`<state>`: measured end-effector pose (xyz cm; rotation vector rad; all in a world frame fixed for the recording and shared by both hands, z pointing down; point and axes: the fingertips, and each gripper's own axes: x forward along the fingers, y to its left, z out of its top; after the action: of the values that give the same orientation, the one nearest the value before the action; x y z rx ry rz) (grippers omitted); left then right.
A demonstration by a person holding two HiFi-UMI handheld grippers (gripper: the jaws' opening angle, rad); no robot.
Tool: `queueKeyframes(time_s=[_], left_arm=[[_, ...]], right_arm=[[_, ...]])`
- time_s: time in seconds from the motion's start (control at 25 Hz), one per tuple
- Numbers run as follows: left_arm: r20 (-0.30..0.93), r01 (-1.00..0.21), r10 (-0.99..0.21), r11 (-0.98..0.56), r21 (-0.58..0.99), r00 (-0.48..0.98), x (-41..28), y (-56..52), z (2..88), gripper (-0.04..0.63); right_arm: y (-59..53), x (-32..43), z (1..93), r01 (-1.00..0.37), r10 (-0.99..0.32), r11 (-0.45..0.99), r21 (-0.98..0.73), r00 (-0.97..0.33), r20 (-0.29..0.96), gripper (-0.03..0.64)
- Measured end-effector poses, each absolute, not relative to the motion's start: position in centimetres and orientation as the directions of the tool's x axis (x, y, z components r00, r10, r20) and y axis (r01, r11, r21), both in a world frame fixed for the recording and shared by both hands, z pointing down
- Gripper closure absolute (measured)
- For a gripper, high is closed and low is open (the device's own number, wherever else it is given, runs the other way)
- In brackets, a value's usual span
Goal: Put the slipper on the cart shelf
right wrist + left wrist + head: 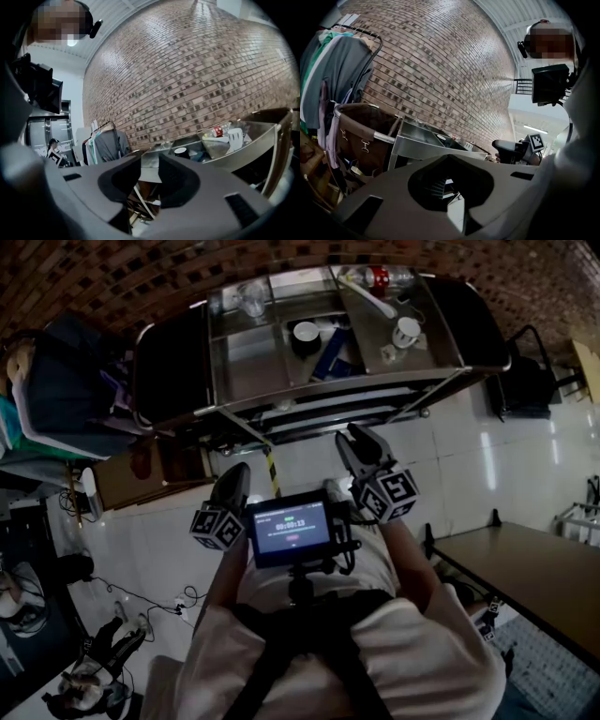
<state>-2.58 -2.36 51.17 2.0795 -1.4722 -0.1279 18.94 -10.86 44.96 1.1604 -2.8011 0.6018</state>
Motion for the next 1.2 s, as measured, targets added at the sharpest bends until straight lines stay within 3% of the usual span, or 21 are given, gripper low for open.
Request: queueKeyframes(time_s=[1.2], left_arm=[[0.294,-0.845,-0.853,-0.268,0.463,0.432,5.0,-6.7,51.6,0.595]], right_arm=[[-15.4,30.5,45.7,-0.761,-0.776,0.528,-0.377,-0.613,0.151,0.486]])
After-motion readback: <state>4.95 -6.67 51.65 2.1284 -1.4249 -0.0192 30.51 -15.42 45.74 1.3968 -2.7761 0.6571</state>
